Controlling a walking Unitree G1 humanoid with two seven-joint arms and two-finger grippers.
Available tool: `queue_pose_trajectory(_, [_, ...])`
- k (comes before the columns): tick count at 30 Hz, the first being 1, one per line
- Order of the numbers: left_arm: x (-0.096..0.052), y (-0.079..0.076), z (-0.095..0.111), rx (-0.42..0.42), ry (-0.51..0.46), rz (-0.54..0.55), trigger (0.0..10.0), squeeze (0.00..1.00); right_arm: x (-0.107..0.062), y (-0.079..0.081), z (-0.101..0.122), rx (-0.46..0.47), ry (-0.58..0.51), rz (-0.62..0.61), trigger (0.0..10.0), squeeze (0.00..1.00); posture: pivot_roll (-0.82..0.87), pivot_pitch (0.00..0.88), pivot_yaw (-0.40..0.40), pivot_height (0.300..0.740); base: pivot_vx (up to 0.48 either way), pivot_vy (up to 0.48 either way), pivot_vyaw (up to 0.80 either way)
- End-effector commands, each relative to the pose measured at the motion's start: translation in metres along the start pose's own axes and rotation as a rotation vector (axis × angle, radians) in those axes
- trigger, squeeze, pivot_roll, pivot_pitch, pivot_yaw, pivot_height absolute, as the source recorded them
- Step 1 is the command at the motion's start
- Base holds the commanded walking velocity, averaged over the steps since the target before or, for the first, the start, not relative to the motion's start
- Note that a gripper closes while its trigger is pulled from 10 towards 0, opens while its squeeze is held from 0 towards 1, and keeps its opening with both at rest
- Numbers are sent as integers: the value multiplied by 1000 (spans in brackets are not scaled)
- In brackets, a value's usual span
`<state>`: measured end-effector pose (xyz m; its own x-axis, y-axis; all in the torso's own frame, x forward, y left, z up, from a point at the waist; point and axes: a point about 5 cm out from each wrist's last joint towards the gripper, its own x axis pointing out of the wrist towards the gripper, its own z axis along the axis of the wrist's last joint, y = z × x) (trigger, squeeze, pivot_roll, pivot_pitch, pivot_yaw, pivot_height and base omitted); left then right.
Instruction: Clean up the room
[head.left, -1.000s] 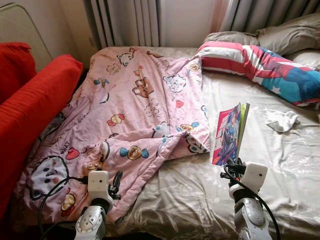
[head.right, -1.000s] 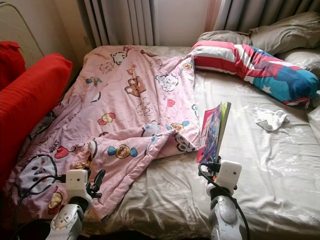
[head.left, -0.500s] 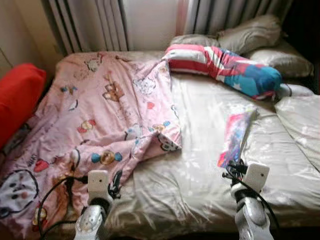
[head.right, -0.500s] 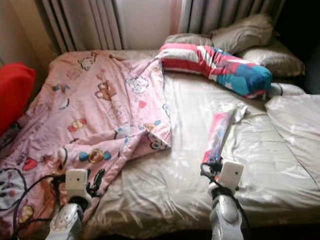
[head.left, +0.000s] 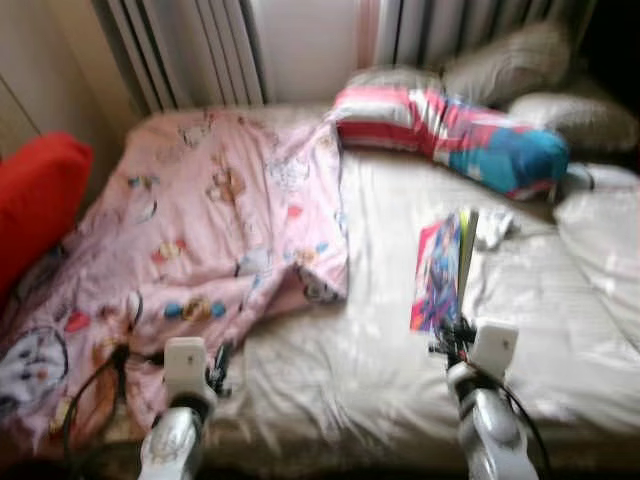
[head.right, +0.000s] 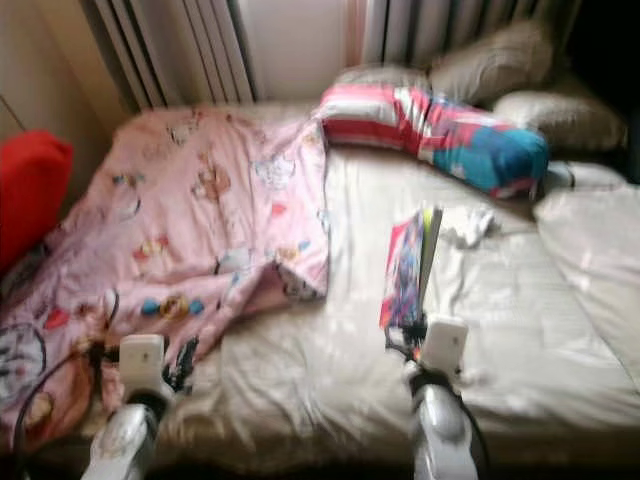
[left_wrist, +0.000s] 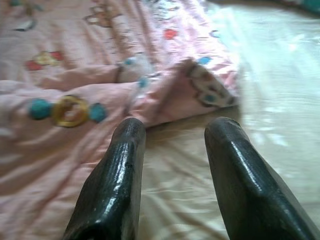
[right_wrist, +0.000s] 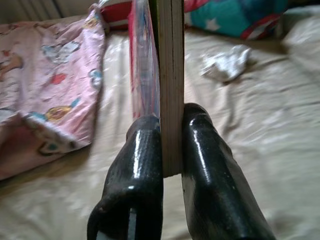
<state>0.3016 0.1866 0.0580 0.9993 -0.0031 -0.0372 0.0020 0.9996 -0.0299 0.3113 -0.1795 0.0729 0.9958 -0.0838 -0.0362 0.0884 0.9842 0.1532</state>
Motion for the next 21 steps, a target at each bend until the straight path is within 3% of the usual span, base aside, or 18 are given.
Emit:
queue_pose_trajectory(1, [-4, 9, -6, 12, 28, 25, 10000, 0, 2, 5, 5, 8, -27, 16, 10000, 0, -22, 217, 11, 740, 0, -262, 0])
queue_pose_trajectory(5, [-4, 9, -6, 12, 29, 24, 10000, 0, 2, 6, 6, -18, -27, 34, 10000, 0, -24, 221, 10, 740, 0, -262, 0])
queue_pose_trajectory(10, [-5, 8, -6, 10, 29, 23, 10000, 0, 2, 7, 5, -31, -20, 40, 10000, 0, -24, 222, 8, 740, 0, -262, 720])
queue_pose_trajectory(21, [-5, 7, -7, 7, 28, 23, 10000, 0, 2, 5, 5, -11, -18, 26, 10000, 0, -29, 225, 3, 740, 0, -261, 0])
